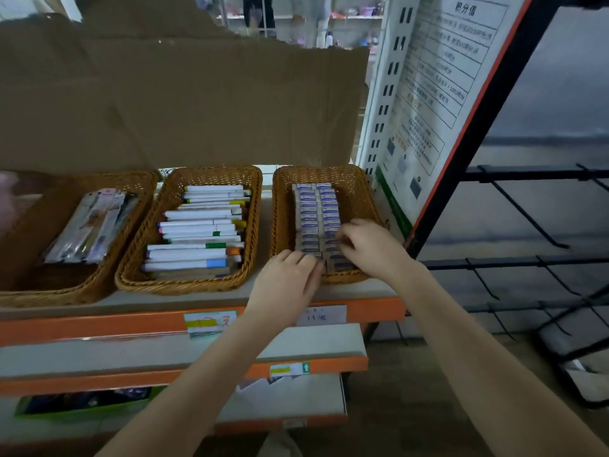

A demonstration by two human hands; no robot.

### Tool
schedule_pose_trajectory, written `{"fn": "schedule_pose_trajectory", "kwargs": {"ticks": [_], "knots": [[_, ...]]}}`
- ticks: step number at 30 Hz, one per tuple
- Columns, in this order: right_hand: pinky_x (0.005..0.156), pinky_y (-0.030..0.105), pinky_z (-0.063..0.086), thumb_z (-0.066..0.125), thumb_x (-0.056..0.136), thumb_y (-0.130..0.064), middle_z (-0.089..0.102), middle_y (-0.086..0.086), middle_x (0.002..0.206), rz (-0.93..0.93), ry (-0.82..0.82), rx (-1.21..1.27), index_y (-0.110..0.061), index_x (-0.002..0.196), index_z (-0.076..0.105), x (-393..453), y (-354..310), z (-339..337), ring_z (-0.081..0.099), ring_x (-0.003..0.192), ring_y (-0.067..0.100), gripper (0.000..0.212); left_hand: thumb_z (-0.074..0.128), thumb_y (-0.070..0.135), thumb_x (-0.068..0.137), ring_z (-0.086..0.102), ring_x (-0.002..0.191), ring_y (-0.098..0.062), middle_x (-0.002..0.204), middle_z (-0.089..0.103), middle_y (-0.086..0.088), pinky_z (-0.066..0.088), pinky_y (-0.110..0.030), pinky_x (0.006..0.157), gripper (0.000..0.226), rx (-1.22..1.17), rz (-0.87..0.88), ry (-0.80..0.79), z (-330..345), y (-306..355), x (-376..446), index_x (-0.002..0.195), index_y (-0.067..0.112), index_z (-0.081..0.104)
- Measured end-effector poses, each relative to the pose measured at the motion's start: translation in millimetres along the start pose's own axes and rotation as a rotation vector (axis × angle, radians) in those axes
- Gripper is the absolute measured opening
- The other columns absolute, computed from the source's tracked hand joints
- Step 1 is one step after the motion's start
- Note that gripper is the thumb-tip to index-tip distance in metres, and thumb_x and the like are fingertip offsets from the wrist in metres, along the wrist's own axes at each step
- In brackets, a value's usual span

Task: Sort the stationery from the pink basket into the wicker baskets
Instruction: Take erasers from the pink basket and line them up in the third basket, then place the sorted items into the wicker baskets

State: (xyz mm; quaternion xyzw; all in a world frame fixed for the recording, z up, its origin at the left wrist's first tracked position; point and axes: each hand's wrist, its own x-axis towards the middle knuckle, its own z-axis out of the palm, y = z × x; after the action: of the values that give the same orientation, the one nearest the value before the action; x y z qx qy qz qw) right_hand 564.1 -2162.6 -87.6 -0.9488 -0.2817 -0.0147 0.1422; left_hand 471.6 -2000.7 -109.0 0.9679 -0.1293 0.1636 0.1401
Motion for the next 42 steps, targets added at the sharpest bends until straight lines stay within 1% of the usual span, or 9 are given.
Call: {"fn": "schedule_pose_trajectory", "kwargs": {"ticks": [5,13,16,25,28,30,34,38,42], "knots": [[0.07,0.031,0.044,0.051,0.093,-0.017,0.057,0.007,0.099,-0.057,-0.094,-0.028,-0.008,0.102,0.062,-2.7,-2.5,-13.0,0.053,0.087,0.021,0.017,0.039,0.032,0.099,0.059,0.095,-0.022,0.098,0.066,-0.003,0.047,-0.034,0.08,0.029,0.108,-0.089,-0.027,-18.0,-6.5,25.2,0.101,0.015,0.063],[0.072,0.033,0.053,0.05,0.094,-0.019,0.06,0.004,0.094,-0.101,-0.095,-0.076,-0.013,0.093,0.061,32.2,-60.1,-45.0,0.06,0.081,0.018,0.012,0.033,0.032,0.1,0.058,0.091,-0.023,0.098,0.063,-0.005,0.037,-0.03,0.064,0.034,0.513,-0.238,-0.165,-95.1,-60.2,27.4,0.101,0.013,0.061],[0.076,0.037,0.053,0.049,0.095,-0.021,0.059,0.004,0.096,-0.156,-0.049,-0.099,-0.013,0.095,0.062,44.3,-101.0,-49.6,0.058,0.085,0.019,0.015,0.033,0.033,0.099,0.058,0.082,-0.023,0.091,0.064,-0.004,0.037,-0.029,0.059,0.035,0.61,-0.283,-0.17,-130.0,-91.9,5.8,0.096,0.013,0.062],[0.078,0.041,0.051,0.046,0.093,-0.016,0.062,0.012,0.097,-0.302,-0.079,-0.102,-0.005,0.096,0.063,73.4,-275.7,-5.3,0.059,0.089,0.028,0.02,0.044,0.034,0.093,0.065,0.089,-0.026,0.103,0.069,-0.006,0.046,-0.029,0.067,0.032,0.661,-0.48,-0.088,-219.6,-198.0,-112.7,0.104,0.016,0.068],[0.065,0.034,0.046,0.045,0.092,-0.014,0.058,0.011,0.088,-0.341,-0.083,-0.088,-0.008,0.083,0.057,80.9,-339.9,13.4,0.058,0.082,0.028,0.016,0.043,0.036,0.096,0.063,0.072,-0.021,0.097,0.066,-0.001,0.043,-0.025,0.057,0.035,0.633,-0.49,-0.033,-245.3,-236.4,-153.9,0.12,0.017,0.06],[0.06,0.031,0.044,0.045,0.093,-0.016,0.057,0.007,0.083,-0.374,-0.058,-0.054,-0.012,0.079,0.056,85.4,-378.7,26.4,0.057,0.078,0.025,0.018,0.035,0.041,0.098,0.051,0.055,-0.013,0.074,0.056,0.004,0.034,-0.024,0.049,0.035,0.628,-0.533,-0.034,-260.6,-260.0,-175.2,0.112,0.019,0.058],[0.072,0.032,0.055,0.05,0.095,-0.024,0.062,0.003,0.099,-0.444,-0.001,0.033,-0.015,0.104,0.063,98.2,-444.9,50.5,0.06,0.086,0.019,0.018,0.041,0.03,0.093,0.05,0.063,-0.018,0.078,0.062,0.002,0.036,-0.027,0.057,0.026,0.639,-0.651,-0.065,-284.4,-309.1,-207.8,0.076,0.019,0.057],[0.073,0.034,0.051,0.049,0.094,-0.023,0.062,0.005,0.102,-0.5,-0.029,0.065,-0.013,0.103,0.064,127.1,-496.8,70.4,0.059,0.089,0.021,0.02,0.045,0.031,0.092,0.061,0.074,-0.02,0.077,0.062,0.002,0.044,-0.026,0.06,0.027,0.611,-0.689,-0.094,-299.5,-358.3,-228.7,0.075,0.018,0.06],[0.077,0.037,0.05,0.048,0.095,-0.022,0.059,0.007,0.103,-0.546,-0.057,0.048,-0.01,0.102,0.062,163.0,-535.4,90.7,0.057,0.092,0.025,0.019,0.04,0.031,0.097,0.058,0.066,-0.013,0.068,0.054,0.006,0.051,-0.027,0.059,0.035,0.585,-0.682,-0.088,-305.6,-410.2,-241.2,0.065,0.021,0.048]]}}
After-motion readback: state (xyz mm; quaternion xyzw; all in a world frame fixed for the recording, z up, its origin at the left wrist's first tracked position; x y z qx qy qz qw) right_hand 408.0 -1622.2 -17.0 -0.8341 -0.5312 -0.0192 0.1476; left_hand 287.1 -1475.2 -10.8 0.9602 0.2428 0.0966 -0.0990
